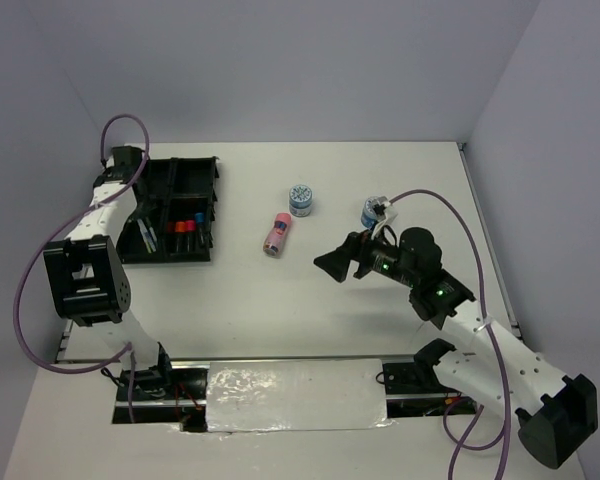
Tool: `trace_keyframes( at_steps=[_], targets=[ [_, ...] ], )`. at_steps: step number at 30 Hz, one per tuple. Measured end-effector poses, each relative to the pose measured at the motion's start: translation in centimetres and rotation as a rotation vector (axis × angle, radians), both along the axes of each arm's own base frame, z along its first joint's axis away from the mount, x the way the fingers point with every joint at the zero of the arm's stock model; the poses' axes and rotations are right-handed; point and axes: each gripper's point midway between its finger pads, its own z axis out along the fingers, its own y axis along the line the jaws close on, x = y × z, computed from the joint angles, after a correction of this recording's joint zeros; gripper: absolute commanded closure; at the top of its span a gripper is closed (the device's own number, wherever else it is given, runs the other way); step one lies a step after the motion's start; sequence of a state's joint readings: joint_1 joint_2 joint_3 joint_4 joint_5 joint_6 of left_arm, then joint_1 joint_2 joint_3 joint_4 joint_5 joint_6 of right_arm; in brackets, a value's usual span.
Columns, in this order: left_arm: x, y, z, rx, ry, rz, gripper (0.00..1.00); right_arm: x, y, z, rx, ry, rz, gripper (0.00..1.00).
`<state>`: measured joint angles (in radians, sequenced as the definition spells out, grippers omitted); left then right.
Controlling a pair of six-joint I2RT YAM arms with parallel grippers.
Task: Sort the stationery into containers
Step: Place the pen in the storage box.
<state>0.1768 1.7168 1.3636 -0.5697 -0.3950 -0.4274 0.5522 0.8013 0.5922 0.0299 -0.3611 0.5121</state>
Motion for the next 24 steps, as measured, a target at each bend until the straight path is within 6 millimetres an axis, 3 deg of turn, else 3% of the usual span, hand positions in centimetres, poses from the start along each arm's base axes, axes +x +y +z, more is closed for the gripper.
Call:
trace_keyframes(
  at_steps=[5,9,12,13,16,22,24],
  targets=[
    [0.5,0.1,-0.1,-0.006,-0.026,0.007,0.86,-1.0,-0.1,0.0,-0.013,-0.014,0.039,0.0],
    [1.0,0.6,0.2,-0.002,-0.057,0.021,0.83,-2.1,-0.4,1.3,0.007,-0.059,0.064,0.0],
    [1.0,1.2,0.2,-0.002,-0.065,0.032,0.63,-2.5,-0.5,1.9,0.014,-0.08,0.071,0.0],
    [1.0,1.3,0.3,-0.005,-0.07,0.037,0.46,-2.6,-0.6,1.9,0.013,-0.082,0.072,0.0],
    [1.1,1.6,0.3,-0.013,-0.079,0.044,0.24,-2.8,-0.7,1.8,0.008,-0.081,0.076,0.0],
    [1.4,1.5,0.4,-0.04,-0.099,0.041,0.17,-3.1,-0.8,2.1,0.011,-0.089,0.081,0.0],
    [1.4,1.0,1.3,-0.048,-0.119,0.025,0.12,-3.1,-0.8,2.2,0.009,-0.086,0.079,0.0]
  ],
)
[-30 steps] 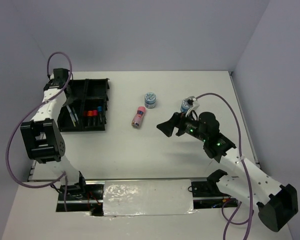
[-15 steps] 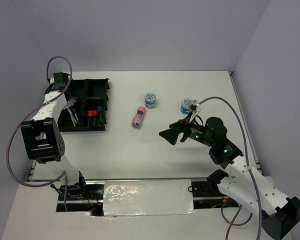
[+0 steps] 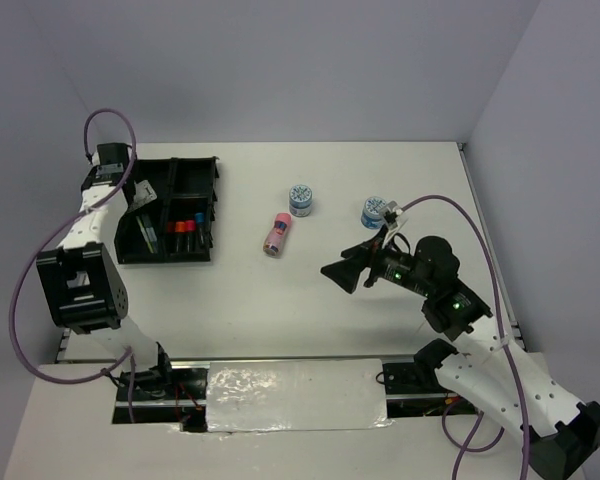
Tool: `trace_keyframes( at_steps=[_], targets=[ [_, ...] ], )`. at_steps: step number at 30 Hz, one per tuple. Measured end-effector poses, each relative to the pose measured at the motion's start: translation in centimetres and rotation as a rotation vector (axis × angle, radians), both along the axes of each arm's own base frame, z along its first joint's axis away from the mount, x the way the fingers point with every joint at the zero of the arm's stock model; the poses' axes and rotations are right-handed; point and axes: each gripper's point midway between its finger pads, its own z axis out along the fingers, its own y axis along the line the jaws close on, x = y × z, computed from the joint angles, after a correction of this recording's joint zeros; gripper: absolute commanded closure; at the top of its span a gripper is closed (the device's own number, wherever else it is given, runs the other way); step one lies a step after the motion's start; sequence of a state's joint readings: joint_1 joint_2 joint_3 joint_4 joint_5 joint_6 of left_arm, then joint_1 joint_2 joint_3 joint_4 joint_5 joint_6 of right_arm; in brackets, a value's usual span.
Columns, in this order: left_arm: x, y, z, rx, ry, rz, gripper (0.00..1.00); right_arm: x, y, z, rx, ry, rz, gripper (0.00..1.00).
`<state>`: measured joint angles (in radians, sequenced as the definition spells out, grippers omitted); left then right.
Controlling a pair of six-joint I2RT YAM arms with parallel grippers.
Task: Sort the stationery into containers
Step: Place the pen in the storage box, then pick up the stationery from the center of the board.
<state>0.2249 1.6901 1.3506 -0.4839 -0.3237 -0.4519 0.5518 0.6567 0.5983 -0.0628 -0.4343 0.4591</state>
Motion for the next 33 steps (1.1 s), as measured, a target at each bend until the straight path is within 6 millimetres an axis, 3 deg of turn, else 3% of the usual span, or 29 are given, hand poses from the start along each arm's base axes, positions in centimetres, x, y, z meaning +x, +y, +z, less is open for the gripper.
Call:
trace_keyframes(
  at_steps=[2,4,6,8,11,14,16,18,20,24,26,27,28,33],
  targets=[
    [0.1,-1.7,2.4,0.014,-0.049,-0.043,0.06,0.0,-0.2,0.1,-0.009,0.005,-0.012,0.0],
    [0.6,-6.0,6.0,0.044,-0.126,-0.146,0.03,0.2,-0.6,0.1,-0.024,0.015,-0.04,0.0],
    [1.6,-14.0,9.4,0.027,-0.219,-0.357,0.01,0.6,-1.3,0.1,-0.044,0.031,-0.087,0.0],
    [1.8,-22.8,11.5,-0.021,-0.285,-0.58,0.01,0.9,-2.0,-0.1,-0.065,0.05,-0.132,0.0],
    [1.0,-32.9,9.8,-0.048,-0.231,-0.822,0.01,0.7,-2.9,-0.7,-0.094,0.079,-0.171,0.0],
    [1.2,-38.3,4.0,0.0,-0.065,-0.92,0.01,-0.1,-3.7,-1.5,-0.123,0.106,-0.186,0.0],
    [1.0,-39.8,-0.8,0.044,0.066,-0.942,0.01,-0.6,-4.1,-1.7,-0.134,0.114,-0.189,0.0],
    [-0.2,-39.5,-5.2,0.082,0.199,-0.95,0.01,-1.1,-4.4,-1.7,-0.138,0.113,-0.188,0.0],
    [-1.4,-38.6,-7.4,0.101,0.288,-0.95,0.04,-1.5,-4.6,-1.7,-0.14,0.111,-0.185,0.0],
    [-1.9,-37.7,-8.0,0.112,0.324,-0.939,0.09,-2.0,-4.7,-1.3,-0.129,0.094,-0.172,0.0],
    [-1.8,-37.6,-8.0,0.117,0.321,-0.933,0.17,-2.1,-4.6,-1.3,-0.127,0.094,-0.162,0.0],
    [-1.7,-37.5,-8.1,0.119,0.321,-0.929,0.26,-2.2,-4.5,-1.3,-0.127,0.095,-0.157,0.0],
    [-1.6,-37.3,-8.2,0.12,0.322,-0.93,0.42,-2.3,-4.5,-1.2,-0.125,0.094,-0.153,0.0],
    [-1.2,-36.9,-8.5,0.108,0.314,-0.917,0.46,-2.3,-4.4,-1.3,-0.13,0.096,-0.145,0.0]
  ],
)
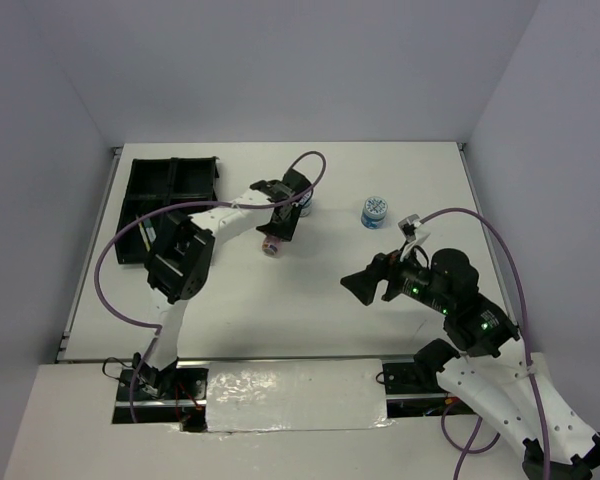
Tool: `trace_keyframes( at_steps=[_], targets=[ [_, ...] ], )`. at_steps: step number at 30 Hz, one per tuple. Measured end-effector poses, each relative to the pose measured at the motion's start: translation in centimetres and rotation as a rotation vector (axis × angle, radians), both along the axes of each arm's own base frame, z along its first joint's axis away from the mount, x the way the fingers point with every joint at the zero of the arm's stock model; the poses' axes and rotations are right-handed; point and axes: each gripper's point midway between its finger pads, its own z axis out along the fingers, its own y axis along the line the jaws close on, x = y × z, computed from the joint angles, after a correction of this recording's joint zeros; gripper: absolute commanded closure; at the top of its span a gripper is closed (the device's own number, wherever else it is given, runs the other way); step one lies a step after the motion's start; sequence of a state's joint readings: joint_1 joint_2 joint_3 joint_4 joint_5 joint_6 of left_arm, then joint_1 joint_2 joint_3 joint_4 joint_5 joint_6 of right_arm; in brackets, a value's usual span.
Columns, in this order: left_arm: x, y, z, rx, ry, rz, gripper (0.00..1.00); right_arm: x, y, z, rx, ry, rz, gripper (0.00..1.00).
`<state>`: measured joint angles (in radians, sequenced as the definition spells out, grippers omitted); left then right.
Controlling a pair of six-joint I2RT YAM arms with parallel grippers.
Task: Sort the stationery into containers
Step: Pick up the stationery from the center of the board, then place the stationery in the storage box.
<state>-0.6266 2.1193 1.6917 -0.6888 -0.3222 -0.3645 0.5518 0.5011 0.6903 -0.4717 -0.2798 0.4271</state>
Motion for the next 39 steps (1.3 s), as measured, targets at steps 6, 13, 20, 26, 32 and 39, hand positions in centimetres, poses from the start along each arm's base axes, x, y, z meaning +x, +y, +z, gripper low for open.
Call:
trace_keyframes(
  at_steps=[6,13,20,26,32,39],
  targets=[
    [0.3,0.5,0.1,-0.062,0.017,0.012,0.48,0.1,0.0,-0.2,-0.009,0.0,0.003,0.0],
    [0.5,1.7,-1.8,-0.072,0.08,0.037,0.35,0.1,0.1,0.0,-0.012,-0.014,0.013,0.0],
    [0.7,1.6,-2.5,-0.073,0.089,0.036,0.96,0.1,-0.2,0.1,-0.021,-0.038,0.009,0.0],
    [1.3,3.8,-0.5,-0.013,0.076,0.096,1.0,0.0,-0.3,0.3,-0.021,-0.052,0.006,0.0],
    [8.4,15.9,8.7,-0.074,-0.158,0.406,1.0,0.0,-0.1,0.5,-0.013,-0.055,0.02,0.0],
    [12.0,32.1,14.9,0.045,-0.403,0.635,1.0,0.3,0.9,0.1,-0.002,-0.035,0.051,0.0]
  ],
)
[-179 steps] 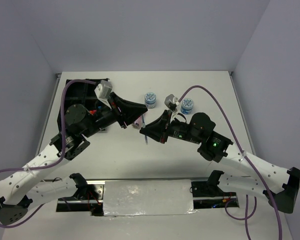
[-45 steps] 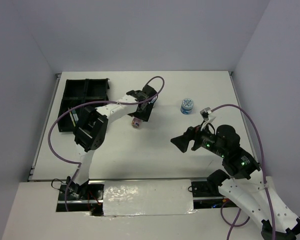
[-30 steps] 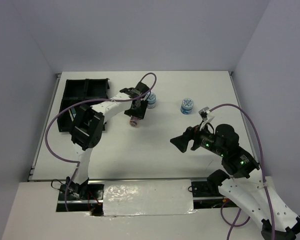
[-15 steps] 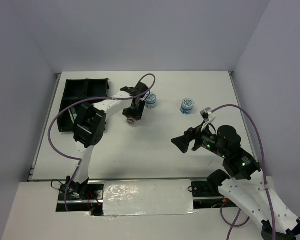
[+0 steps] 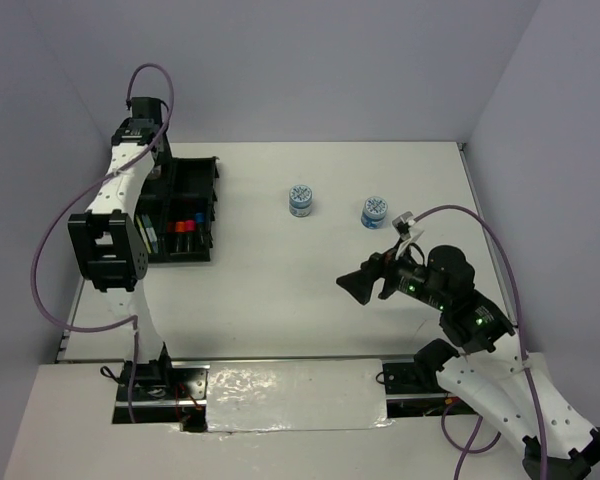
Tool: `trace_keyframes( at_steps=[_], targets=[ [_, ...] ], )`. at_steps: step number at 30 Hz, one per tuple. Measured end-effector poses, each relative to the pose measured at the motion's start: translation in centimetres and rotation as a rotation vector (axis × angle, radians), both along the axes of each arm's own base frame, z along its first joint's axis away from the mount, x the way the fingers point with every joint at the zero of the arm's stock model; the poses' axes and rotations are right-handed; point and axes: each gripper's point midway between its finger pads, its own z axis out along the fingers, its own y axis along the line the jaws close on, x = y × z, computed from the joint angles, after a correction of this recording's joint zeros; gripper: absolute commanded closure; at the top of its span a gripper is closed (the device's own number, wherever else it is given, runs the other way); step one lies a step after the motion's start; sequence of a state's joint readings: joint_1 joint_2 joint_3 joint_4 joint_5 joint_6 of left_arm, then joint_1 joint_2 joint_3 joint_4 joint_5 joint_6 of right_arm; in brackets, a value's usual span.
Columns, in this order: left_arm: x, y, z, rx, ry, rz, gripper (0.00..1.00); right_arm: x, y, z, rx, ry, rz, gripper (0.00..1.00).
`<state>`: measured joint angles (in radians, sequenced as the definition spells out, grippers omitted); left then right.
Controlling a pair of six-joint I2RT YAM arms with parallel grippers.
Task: Sort the stationery into containers
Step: Place the stationery in the storage box.
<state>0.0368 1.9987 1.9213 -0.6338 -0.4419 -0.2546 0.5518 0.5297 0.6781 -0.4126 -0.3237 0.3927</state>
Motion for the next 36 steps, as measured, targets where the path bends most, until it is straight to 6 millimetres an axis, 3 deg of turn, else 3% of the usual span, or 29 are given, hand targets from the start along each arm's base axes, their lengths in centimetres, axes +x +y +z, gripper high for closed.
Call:
trace_keyframes(
  at_steps=[13,16,17,20,21,25,31,34,36],
  targets=[
    [3.4,4.6,-6.2,-0.088,0.014,-0.05,0.99,-0.6,0.7,0.0,0.011,0.017,0.054,0.0],
    [4.1,4.6,-7.8,-0.105,0.031,-0.058,0.71,-0.6,0.8,-0.1,0.01,0.02,0.055,0.0],
    [4.2,4.5,-8.2,-0.109,0.037,-0.061,0.51,-0.5,0.8,-0.2,0.009,0.023,0.056,0.0],
    [4.2,4.3,-8.7,-0.122,0.047,-0.065,0.27,-0.2,1.1,-0.5,0.003,0.035,0.059,0.0],
    [4.2,4.3,-8.7,-0.123,0.048,-0.067,0.24,-0.1,1.2,-0.6,0.001,0.041,0.06,0.0],
    [4.9,4.4,-6.9,-0.129,0.0,-0.061,0.01,0.1,1.5,-0.8,0.0,0.053,0.07,0.0],
    [4.8,4.3,-2.5,-0.127,-0.079,-0.052,0.01,0.3,1.5,-0.7,-0.002,0.05,0.063,0.0],
    [4.5,2.4,0.7,-0.113,-0.116,-0.065,0.01,1.1,0.8,-0.7,-0.017,0.042,0.003,0.0],
    [4.9,-1.6,3.5,-0.075,-0.153,-0.116,0.01,1.9,-0.3,-0.7,-0.038,0.048,-0.085,0.0]
  ],
)
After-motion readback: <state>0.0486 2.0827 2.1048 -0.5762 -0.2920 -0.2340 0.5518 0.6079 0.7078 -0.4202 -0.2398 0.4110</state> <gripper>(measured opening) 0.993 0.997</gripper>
